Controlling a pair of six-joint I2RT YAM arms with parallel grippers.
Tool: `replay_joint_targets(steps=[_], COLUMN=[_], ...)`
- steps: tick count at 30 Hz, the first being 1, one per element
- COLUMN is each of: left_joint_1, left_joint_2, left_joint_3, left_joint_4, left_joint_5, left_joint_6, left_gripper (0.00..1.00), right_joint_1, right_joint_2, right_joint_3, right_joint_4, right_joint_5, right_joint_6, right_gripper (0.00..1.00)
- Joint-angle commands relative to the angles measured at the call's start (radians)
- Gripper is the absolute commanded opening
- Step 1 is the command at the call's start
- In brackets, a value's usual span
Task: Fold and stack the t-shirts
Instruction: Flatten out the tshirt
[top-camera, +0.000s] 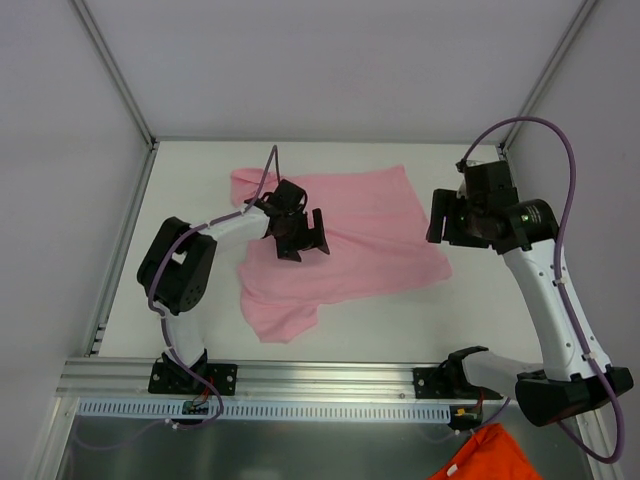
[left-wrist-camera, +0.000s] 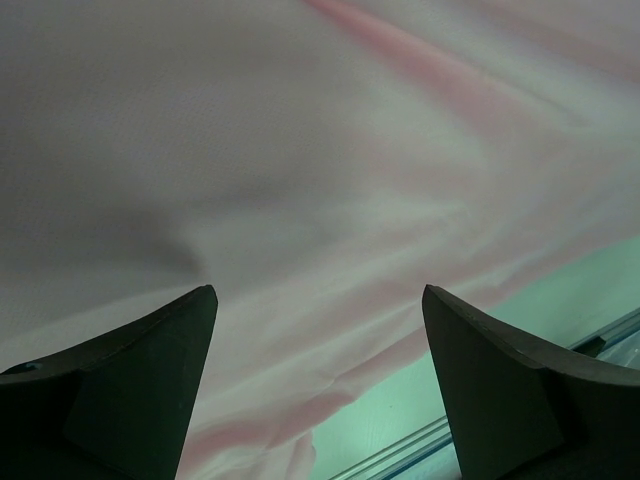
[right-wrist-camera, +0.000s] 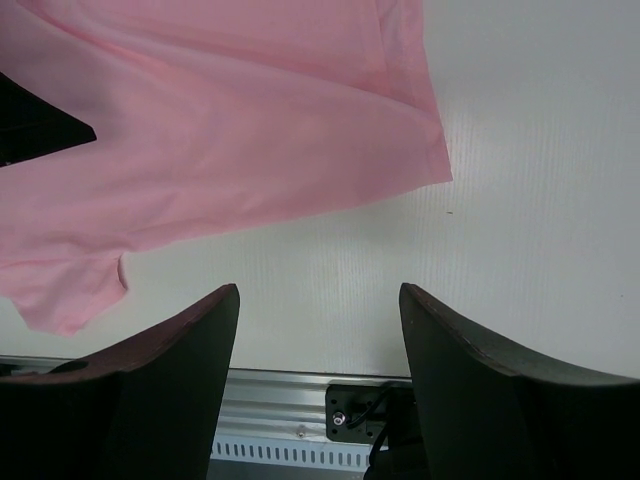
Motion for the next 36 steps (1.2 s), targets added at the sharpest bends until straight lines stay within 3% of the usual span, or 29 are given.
replay_joint_targets(steps=[1, 6, 8, 12, 15, 24, 36], left_joint_1=[0.004, 0.002, 0.002, 0.002, 0.002, 0.024, 0.133], left_joint_2=[-0.043, -0.068, -0.072, -0.08, -0.086, -0.157, -0.203], left_joint_3=[-0.041, -0.086, -0.095, -0.106, -0.118, -0.219, -0.265], left_joint_4=[0.002, -0.028, -0.045, -0.054, -0.068, -0.113, -0.173], left_joint_5=[0.025, -0.023, -0.036, -0.043, -0.044, -0.084, -0.141], left_joint_6=[-0.042, -0.05, -0.053, -0.047, -0.05, -0.07, -0.061], left_gripper=[0.85, 0.86, 0.79, 0.76, 0.63, 0.56, 0.54], right_joint_1=[0.007, 0.005, 0.007, 0.005, 0.007, 0.001, -0.004], right_joint_2=[-0.007, -0.003, 0.009, 0.023, 0.028, 0.06, 0.094], right_joint_3=[0.057, 0.111, 0.132, 0.146, 0.149, 0.212, 0.212], right_joint_4=[-0.024, -0.031, -0.033, -0.03, -0.03, -0.048, -0.024], right_joint_5=[0.037, 0.05, 0.044, 0.044, 0.057, 0.113, 0.078], right_joint_6=[-0.018, -0.053, -0.051, -0.053, -0.059, -0.104, -0.094], right_gripper=[0.7, 0.72, 0.72, 0.72, 0.72, 0.74, 0.75])
